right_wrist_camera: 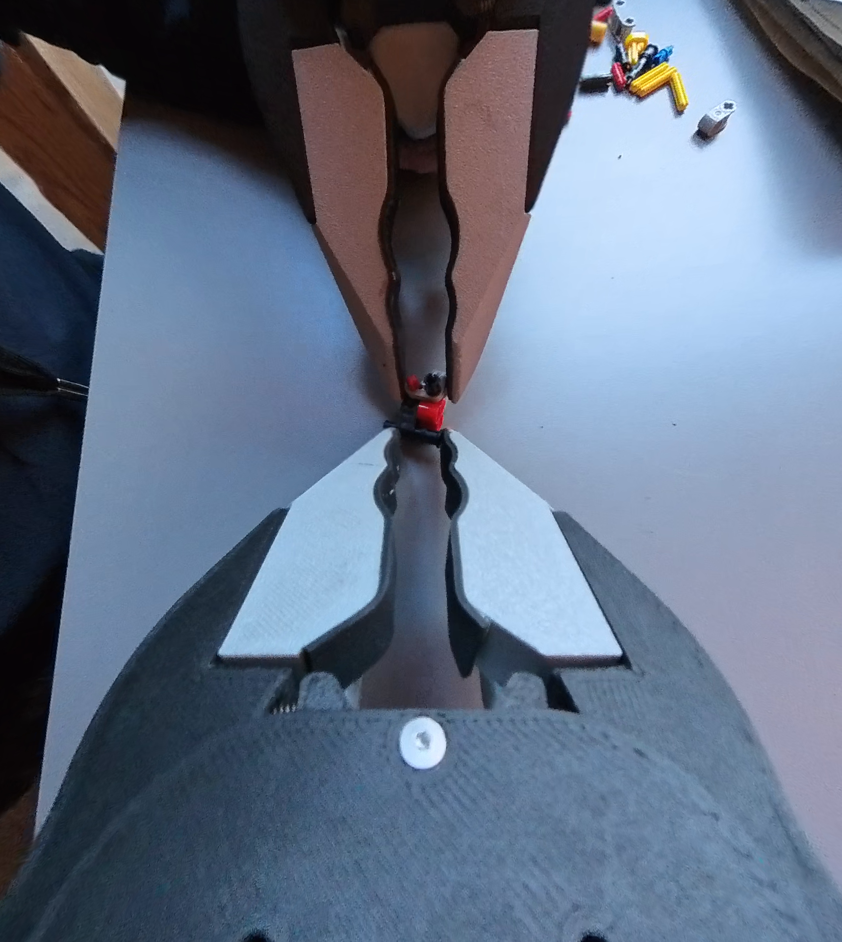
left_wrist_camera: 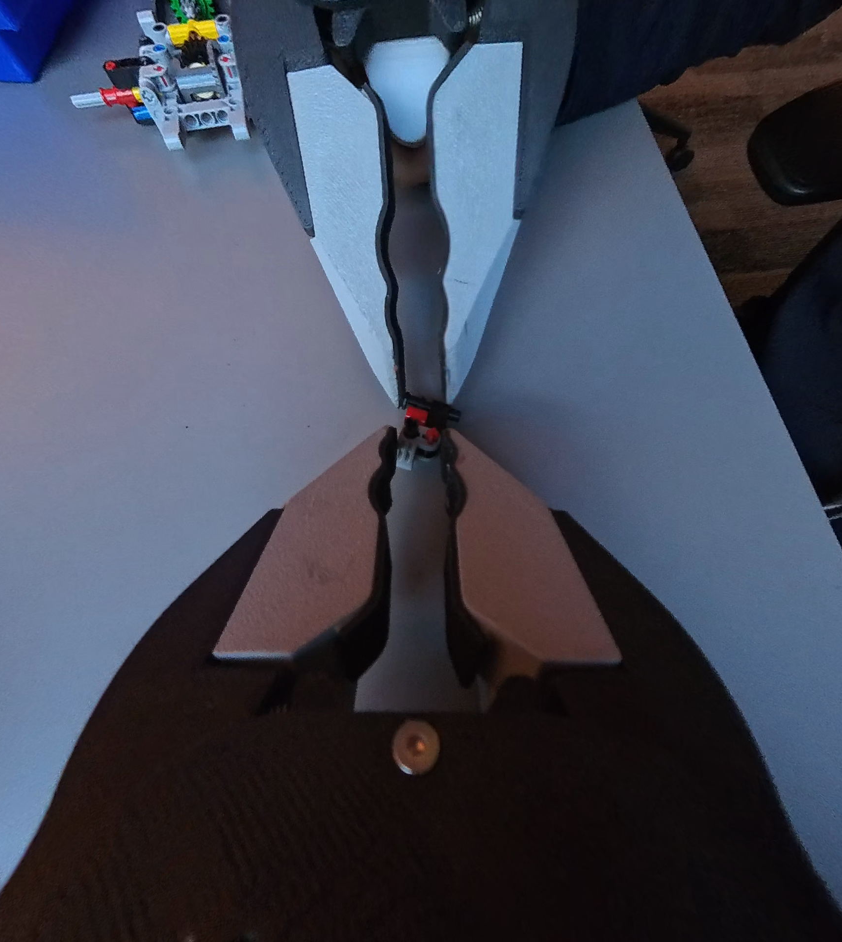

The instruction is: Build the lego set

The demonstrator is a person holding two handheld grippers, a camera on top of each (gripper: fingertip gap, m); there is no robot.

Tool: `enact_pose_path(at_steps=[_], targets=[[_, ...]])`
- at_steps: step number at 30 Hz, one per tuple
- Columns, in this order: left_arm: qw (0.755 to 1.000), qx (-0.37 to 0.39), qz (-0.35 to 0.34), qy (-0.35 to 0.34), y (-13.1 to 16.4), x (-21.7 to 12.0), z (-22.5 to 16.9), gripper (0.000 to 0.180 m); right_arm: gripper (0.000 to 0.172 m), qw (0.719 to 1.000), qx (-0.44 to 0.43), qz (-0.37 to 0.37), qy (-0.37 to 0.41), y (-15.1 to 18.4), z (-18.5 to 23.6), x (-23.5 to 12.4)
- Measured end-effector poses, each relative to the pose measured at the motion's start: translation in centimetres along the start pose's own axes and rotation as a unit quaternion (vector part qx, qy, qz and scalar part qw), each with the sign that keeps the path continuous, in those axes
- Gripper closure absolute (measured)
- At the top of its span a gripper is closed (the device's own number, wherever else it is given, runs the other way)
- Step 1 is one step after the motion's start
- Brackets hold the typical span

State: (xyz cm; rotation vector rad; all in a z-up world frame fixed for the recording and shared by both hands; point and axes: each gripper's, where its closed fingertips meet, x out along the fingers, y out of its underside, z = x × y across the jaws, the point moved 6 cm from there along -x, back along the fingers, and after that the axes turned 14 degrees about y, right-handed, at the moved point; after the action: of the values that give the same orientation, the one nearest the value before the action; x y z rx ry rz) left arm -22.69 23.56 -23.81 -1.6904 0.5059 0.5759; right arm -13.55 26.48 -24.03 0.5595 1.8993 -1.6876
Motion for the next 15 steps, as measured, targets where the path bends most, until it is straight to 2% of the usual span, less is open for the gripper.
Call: enact_pose_path(at_steps=[7, 15], targets=[[1.0, -0.016, -0.003, -0.002, -0.02, -0.01, 0.2, 0.165, 0.155, 1.0, -0.003, 0.004, 0.009, 0.03, 0.01, 0.17], [1.0, -0.018, -0.004, -0.002, -0.04, 0.02, 0.21, 0.165, 0.157, 1.0, 0.0, 0.007, 0.009, 0.05, -0.07, 0.21]])
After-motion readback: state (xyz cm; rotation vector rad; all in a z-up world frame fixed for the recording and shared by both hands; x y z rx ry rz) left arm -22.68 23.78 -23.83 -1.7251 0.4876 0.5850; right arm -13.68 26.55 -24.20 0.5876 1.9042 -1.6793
